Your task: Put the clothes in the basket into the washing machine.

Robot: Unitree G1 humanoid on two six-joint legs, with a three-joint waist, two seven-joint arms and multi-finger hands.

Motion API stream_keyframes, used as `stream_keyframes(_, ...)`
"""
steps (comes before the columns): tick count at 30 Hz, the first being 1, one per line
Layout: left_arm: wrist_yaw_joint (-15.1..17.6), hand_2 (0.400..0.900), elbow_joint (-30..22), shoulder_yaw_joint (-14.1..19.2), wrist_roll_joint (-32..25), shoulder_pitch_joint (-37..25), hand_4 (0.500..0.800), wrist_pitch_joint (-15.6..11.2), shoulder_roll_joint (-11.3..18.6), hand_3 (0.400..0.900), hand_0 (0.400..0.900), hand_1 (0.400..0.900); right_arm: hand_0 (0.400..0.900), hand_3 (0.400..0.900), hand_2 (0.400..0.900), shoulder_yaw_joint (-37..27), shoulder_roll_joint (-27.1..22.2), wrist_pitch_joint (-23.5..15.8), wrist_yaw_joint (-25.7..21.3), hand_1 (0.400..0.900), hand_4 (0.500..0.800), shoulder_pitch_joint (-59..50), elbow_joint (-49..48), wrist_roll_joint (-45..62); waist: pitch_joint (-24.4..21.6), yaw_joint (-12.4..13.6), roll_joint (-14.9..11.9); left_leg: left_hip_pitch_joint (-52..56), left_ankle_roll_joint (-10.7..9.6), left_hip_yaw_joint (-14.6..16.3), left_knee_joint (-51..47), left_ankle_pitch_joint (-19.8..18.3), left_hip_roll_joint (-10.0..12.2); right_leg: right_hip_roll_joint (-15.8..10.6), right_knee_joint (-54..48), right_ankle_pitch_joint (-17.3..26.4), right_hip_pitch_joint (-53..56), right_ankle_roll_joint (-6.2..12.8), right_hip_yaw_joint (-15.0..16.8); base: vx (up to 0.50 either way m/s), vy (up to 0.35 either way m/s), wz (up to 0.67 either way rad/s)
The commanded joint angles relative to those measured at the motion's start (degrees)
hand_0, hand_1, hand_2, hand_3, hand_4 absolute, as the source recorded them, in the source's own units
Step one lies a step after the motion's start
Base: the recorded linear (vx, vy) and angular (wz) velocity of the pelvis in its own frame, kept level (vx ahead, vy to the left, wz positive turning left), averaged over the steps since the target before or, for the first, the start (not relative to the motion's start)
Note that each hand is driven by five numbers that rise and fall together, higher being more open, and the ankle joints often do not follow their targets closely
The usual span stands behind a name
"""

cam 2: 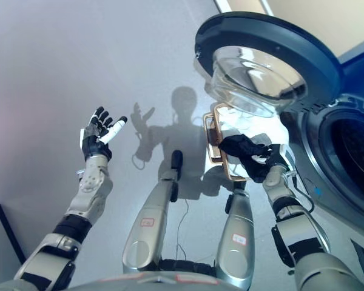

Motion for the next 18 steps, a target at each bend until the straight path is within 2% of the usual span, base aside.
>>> stream_keyframes(1, 0.56, 0.900, 0.32, 4.57, -0.44, -0.56, 0.800, -3.88, -0.77, 0.900, 0.900, 0.900, 0.400, 0.400, 0.400, -3.01, -1.45, -4.82, -0.43, 0.400, 0.500, 3.95, -1.30, 12.86, -6.28, -0.27, -0.15, -2.63, -5.68, -4.03, -1.94, 2.58, 3.25, -3.19, -2.83, 5.19, 1.80, 2.12, 0.82, 0.00, 0.002, -0.18)
stream_keyframes(3, 0.33, 0.900, -0.75, 6.02, -1.23, 0.62, 0.800, -3.94, -0.98, 0.900, 0.900, 0.900, 0.400, 0.400, 0.400, -7.23, 0.75, -7.94, 1.83, 0.400, 0.500, 4.75, -3.48, 24.43, -6.71, -0.85, 0.11, -1.82, -5.62, -3.37, -1.72, 2.13, 3.65, -3.27, -2.83, 5.46, 1.51, 2.23, 1.75, -0.01, -0.013, -0.25)
stream_keyframes(4, 0.31, 0.900, -0.78, 6.01, -1.25, 0.67, 0.800, -3.93, -0.96, 0.900, 0.900, 0.900, 0.400, 0.400, 0.400, -7.21, 0.74, -7.96, 1.90, 0.400, 0.500, 4.81, -3.48, 24.54, -6.80, -0.76, 0.07, -1.85, -5.62, -3.29, -1.75, 2.14, 3.68, -3.26, -2.83, 5.49, 1.40, 2.23, 1.84, -0.02, -0.011, -0.22)
stream_keyframes(9, -0.04, 0.900, -2.11, 7.50, -3.15, 2.12, 0.800, -3.91, -1.12, 0.900, 0.900, 0.900, 0.400, 0.400, 0.400, -15.95, -0.15, -12.12, 4.20, 0.400, 0.500, 1.25, -4.49, 44.62, -6.60, -1.65, 2.07, -1.30, -5.63, -2.07, -1.44, 1.55, 3.75, -3.65, -1.45, 5.07, -0.02, 2.23, 3.76, -0.02, -0.006, -0.13)
stream_keyframes(13, -0.59, 0.900, -2.70, 8.13, -3.37, 2.81, 0.800, -3.77, -1.18, 0.900, 0.900, 0.900, 0.400, 0.400, 0.400, -19.33, -2.24, -13.68, 4.87, 0.400, 0.500, -1.12, -5.55, 50.97, -6.49, -1.84, 3.03, -0.72, -5.77, -1.32, -2.76, 2.03, 4.03, -3.60, -1.27, 5.09, -0.73, 2.33, 4.59, -0.01, -0.018, -0.09)
stream_keyframes(14, -0.81, 0.900, -2.88, 8.43, -3.71, 3.38, 0.800, -3.72, -1.18, 0.900, 0.900, 0.900, 0.400, 0.400, 0.400, -21.78, -4.00, -14.66, 4.75, 0.400, 0.500, -2.13, -6.16, 53.97, -6.46, -2.20, 3.55, -0.51, -5.85, -1.10, -3.23, 2.10, 4.12, -3.66, -1.02, 4.79, -1.10, 2.34, 4.98, 0.00, -0.011, -0.08)
stream_keyframes(18, -1.22, 0.900, -2.59, 8.93, -4.34, 3.70, 0.800, -3.58, -1.03, 0.900, 0.900, 0.900, 0.400, 0.400, 0.400, -23.87, -6.94, -15.74, 4.56, 0.400, 0.500, -3.93, -7.38, 56.43, -6.80, -2.31, 4.37, -0.37, -5.98, -0.75, -4.51, 2.84, 4.36, -3.48, -0.57, 4.68, -2.18, 2.28, 5.59, 0.00, -0.033, -0.08)
